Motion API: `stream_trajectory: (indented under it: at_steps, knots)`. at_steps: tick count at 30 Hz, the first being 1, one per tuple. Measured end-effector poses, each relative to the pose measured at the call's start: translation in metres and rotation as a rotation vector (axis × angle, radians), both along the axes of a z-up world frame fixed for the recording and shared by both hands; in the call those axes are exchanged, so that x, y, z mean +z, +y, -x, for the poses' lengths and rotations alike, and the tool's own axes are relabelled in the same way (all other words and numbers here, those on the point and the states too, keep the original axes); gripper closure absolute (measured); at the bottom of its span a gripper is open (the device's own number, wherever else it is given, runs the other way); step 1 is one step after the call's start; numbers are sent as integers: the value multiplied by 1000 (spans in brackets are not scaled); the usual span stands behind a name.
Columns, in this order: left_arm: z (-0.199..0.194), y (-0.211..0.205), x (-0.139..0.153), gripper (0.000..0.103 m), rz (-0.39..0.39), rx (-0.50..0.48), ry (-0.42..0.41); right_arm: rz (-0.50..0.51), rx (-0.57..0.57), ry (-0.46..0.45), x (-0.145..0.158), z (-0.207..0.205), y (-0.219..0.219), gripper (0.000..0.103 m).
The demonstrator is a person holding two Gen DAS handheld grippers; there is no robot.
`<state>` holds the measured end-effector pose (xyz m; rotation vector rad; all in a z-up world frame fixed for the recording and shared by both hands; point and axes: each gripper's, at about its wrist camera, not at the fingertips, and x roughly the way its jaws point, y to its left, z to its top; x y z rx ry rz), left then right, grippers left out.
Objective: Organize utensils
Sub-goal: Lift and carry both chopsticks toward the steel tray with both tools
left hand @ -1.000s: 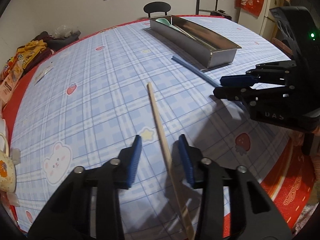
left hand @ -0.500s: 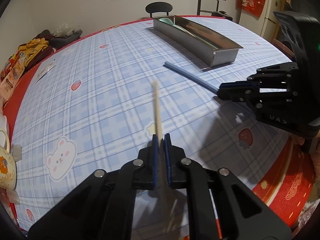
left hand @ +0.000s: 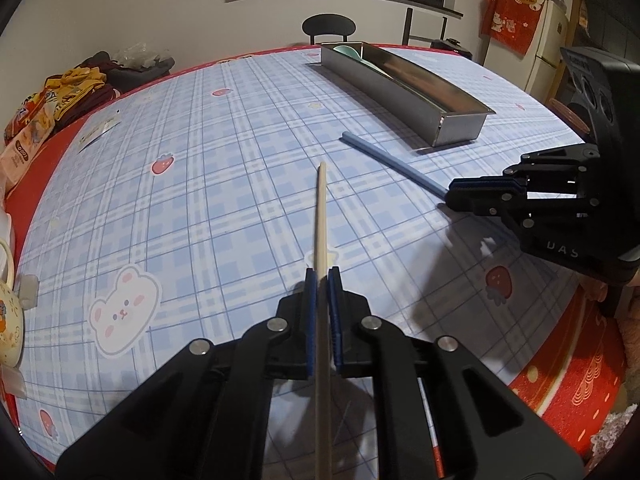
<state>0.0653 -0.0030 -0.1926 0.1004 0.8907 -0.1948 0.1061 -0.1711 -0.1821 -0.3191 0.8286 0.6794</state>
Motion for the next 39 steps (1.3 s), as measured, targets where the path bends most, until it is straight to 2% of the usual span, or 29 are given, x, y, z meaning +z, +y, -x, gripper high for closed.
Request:
stream_trajectory:
  at_steps: [9,22,39]
  knots:
    - [1,0,0,93,10,1,-1,-1,-8,-4,1,-1,-1,96]
    - [6,28,9,93,158,56,-47,-142,-39,11,11,-5,-23,97]
    - [21,49,21,93,283,82,-135,-298,-64,7,20,-7,-46,97]
